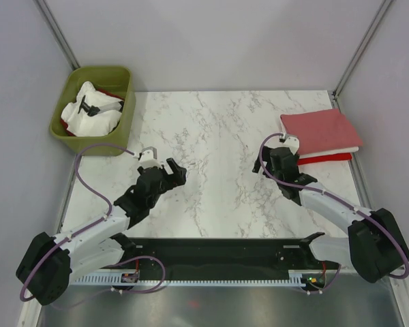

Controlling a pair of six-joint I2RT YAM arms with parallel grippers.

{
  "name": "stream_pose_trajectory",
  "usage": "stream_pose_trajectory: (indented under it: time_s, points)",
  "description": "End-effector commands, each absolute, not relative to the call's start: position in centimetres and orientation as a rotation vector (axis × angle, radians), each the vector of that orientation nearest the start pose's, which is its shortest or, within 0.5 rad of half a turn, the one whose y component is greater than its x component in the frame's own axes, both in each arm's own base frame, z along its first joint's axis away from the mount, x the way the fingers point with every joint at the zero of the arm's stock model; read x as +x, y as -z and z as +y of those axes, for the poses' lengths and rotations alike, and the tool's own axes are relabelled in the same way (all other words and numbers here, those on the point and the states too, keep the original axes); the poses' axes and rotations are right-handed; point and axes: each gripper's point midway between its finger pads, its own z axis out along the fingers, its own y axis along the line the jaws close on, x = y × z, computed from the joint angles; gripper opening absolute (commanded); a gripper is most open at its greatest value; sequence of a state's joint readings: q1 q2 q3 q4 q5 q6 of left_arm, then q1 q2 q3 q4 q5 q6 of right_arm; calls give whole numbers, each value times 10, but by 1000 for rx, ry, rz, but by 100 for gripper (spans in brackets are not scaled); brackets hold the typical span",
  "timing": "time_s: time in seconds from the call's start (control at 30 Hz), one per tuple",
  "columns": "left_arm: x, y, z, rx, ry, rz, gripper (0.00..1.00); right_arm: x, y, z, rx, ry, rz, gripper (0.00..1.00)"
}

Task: Fold and stack the t-shirts
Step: Grab the tshirt from the pile

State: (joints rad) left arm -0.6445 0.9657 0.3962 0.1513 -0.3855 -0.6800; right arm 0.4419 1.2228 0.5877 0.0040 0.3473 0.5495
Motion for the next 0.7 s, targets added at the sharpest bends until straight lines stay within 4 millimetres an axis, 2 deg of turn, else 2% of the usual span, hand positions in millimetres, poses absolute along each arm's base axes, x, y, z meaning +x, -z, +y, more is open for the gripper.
stream_pose_trajectory:
  time_s: [0.0,0.07,0.2,0.23,0.27,0.33,0.4,0.43,0.47,0.5,0.53,0.57,0.6,0.63,0.67]
  points:
    - [289,-137,-152,-329,460,1924,96,334,-113,107,335,-193,2065,98]
    - [291,-135,-143,-364,425,1946,97,336,-112,110,319,-194,2076,98]
    - [298,-141,-131,-494,475,1977,99,339,-102,114,304,-184,2117,98]
    - [304,-153,-131,-529,496,1965,99,339,-100,115,296,-184,2130,98]
    - [307,-154,-124,-576,502,1976,99,339,-99,117,292,-186,2138,98]
    - [319,-167,-124,-668,568,1964,98,340,-97,116,293,-180,2144,98]
    - [335,-175,-104,-783,559,1940,98,339,-96,116,288,-183,2146,98]
    - [350,-190,-99,-807,553,1922,98,338,-96,117,287,-187,2146,98]
    - [362,-198,-81,-853,515,1897,98,339,-98,117,286,-191,2143,98]
    - [364,-197,-71,-861,452,1937,98,338,-100,117,283,-194,2137,98]
    - [381,-233,-64,-853,447,1882,98,338,-100,117,284,-193,2135,98]
    - [393,-230,-49,-880,360,1896,98,338,-102,117,284,-197,2132,98]
    - [400,-238,-42,-855,300,1903,98,338,-103,117,285,-201,2128,98]
    - [409,-268,-32,-852,246,1856,98,337,-103,117,284,-204,2129,98]
    - [415,-277,-27,-843,209,1847,98,337,-104,118,281,-210,2126,98]
